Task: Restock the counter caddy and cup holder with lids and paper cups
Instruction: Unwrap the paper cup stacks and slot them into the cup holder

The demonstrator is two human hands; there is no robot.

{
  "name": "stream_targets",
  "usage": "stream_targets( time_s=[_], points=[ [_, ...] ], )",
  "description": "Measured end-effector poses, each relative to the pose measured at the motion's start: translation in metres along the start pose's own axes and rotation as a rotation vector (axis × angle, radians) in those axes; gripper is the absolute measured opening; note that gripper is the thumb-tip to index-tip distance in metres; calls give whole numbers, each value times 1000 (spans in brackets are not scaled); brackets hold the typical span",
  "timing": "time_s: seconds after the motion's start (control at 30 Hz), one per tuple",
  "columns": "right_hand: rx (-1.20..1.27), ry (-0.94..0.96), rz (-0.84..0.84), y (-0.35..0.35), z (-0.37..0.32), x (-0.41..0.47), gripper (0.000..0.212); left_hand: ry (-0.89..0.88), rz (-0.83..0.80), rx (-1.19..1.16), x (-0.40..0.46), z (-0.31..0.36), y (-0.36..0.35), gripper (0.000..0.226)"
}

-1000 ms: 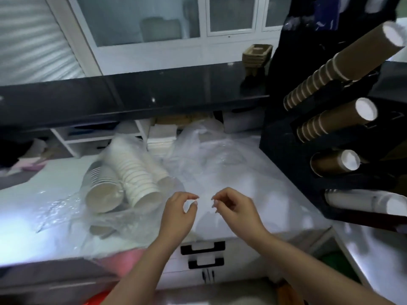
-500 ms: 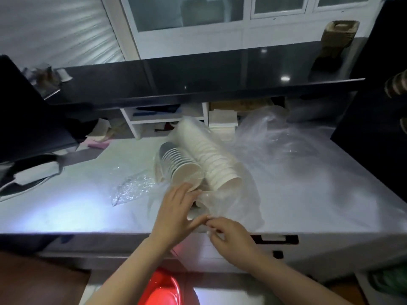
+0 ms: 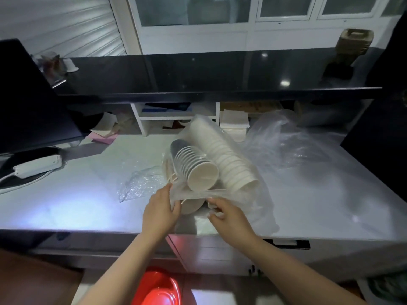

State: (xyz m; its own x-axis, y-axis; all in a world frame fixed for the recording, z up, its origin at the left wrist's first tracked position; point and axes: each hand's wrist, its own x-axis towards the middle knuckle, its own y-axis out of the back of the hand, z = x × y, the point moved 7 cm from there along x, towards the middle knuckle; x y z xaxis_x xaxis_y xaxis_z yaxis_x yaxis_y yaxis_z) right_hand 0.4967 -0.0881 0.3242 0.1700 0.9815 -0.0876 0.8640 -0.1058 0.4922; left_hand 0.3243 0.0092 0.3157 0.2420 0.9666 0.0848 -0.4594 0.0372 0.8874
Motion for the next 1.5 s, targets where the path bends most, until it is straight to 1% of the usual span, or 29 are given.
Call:
stream_targets(
  time_s=[0.1,0.13,0.23,0.27,0.33,0.37,0.47,0.57,0.67,0.73,0.87,0.93,0.97,1.0,1.03,1.07,1.1,1.17,1.2,1.23,1.3,1.37,1.43,1.47,1.5],
  points=[
    [-100,28,4,-16,-9,11,40,-60,-9,-33,6,-1,-2,26],
    [-107,23,19,-20,-11,14,41,-46,-22,-84,8,-2,-1,26],
    [-96,-14,70,-28,-13,22,43,-22,-31,-233,13,-2,2,40],
    [-96,-15,89,-27,-14,25,42,-27,-34,-279,15,0,3,39],
    [-115,-27,103,-25,-16,31,41,-40,-57,-363,16,7,5,26],
    [-131,-46,94,-24,-14,34,39,-42,-64,-384,16,12,7,23],
    [-205,-60,118,-21,-12,36,39,-56,-30,-375,19,26,17,27],
    [-462,-25,152,-15,-16,39,44,-117,-26,-287,25,37,17,22],
    [-609,-59,182,-5,-19,47,36,-172,-58,-215,26,49,10,21],
    [-593,-75,203,1,-22,54,31,-174,-48,-275,23,57,10,22],
    [-384,-126,132,2,-17,61,30,-119,-36,-418,20,63,7,24],
    [-380,-104,130,0,-16,62,30,-133,-29,-415,17,64,3,28],
    [-395,-100,122,0,-16,63,28,-155,-29,-386,15,65,-1,27],
    [-422,-124,79,-2,-14,64,20,-171,-35,-358,13,65,-5,23],
    [-498,-158,-8,-8,-10,65,13,-180,-45,-338,11,63,-10,19],
    [-617,-177,-101,-14,-8,66,11,-188,-58,-328,9,61,-13,20],
    [-731,-188,-142,-17,-7,66,19,-202,-65,-332,8,59,-15,23],
    [-938,-182,-123,-21,-6,69,36,-241,-73,-349,7,56,-16,25],
    [-1000,-177,-94,-24,-4,74,40,-259,-72,-347,5,54,-17,23],
    [-1012,-169,-78,-28,-5,76,44,-264,-65,-336,3,52,-18,20],
    [-950,-181,-131,-33,0,80,40,-251,-43,-289,0,47,-21,19],
    [-699,-272,-140,-26,7,75,36,-216,-25,-244,-1,41,-21,23],
    [-382,-412,-123,-15,18,61,41,-162,-18,-237,0,37,-15,21],
    [-275,-417,-97,-10,19,55,42,-129,-15,-237,1,35,-12,20],
    [-215,-365,-47,-5,16,50,37,-103,-14,-232,1,34,-9,20]
  ],
)
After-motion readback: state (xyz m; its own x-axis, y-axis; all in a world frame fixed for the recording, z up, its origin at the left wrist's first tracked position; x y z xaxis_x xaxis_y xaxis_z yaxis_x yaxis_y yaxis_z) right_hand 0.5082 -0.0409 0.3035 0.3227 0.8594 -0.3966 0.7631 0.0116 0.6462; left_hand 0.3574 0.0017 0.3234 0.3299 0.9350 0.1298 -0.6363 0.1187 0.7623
